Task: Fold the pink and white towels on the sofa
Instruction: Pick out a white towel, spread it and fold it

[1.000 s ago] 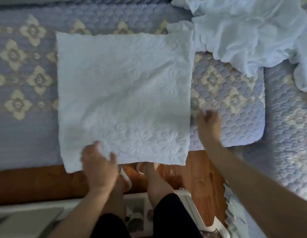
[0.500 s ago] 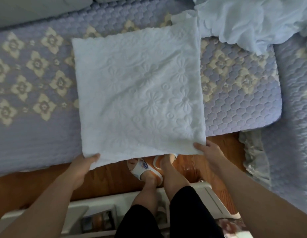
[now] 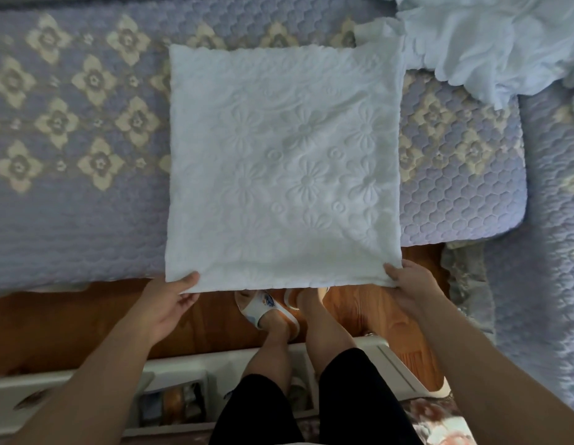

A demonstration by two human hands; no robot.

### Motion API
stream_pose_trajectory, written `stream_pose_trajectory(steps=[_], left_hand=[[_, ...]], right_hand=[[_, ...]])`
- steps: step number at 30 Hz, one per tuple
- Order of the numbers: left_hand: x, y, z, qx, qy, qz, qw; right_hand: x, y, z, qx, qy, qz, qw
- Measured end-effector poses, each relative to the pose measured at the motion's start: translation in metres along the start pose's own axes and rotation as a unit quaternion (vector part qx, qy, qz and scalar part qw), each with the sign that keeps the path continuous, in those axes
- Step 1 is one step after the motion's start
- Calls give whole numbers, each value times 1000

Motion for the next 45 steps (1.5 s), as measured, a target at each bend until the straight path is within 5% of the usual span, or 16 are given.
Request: stream_pose_trajectory(steps=[2,10,14,17,20,25,27,30,36,41,45], left_hand=[[1,2,-1,-15,35,1,999],[1,7,-6,-7,91,37,995],[0,23,-12,-6,28,-36,999],[4,64,-40,13,89,-92,992],[15,137,-116,102,157,-104,977],[24,291,-282,314,224,-71,920],[33,331,-343,328,222,-47,917],[47,365,-415,315,159,-42,935],[31,414,-484,353,150,-30,923],[-4,434,-468,413,174,-38,893],[-38,394,-380,403,162,-72,898]], right_hand=[[4,9,-2,51,-15,39,998],[-8,32,-5,140,57,-46,988],[-10,53,11,31,186,-205,961],[-2,112,26,19,2,-158,987],[3,206,86,-68,-192,-96,974],[44,366,240,-254,-406,154,864],[71,405,294,-265,-398,216,852],[118,443,353,-207,-330,240,889],[154,496,395,-169,-275,266,908],[138,510,362,-182,-322,319,873],[118,464,289,-153,-289,272,905]])
Point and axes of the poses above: each hand's wrist, its own y-axis away from the middle knuckle, its own x-axis out of the palm, z = x × y, the point moved 6 cm from there along -y, towards the middle knuckle, and after that the axes turned 4 degrees about -y, right-handed, at the moved point
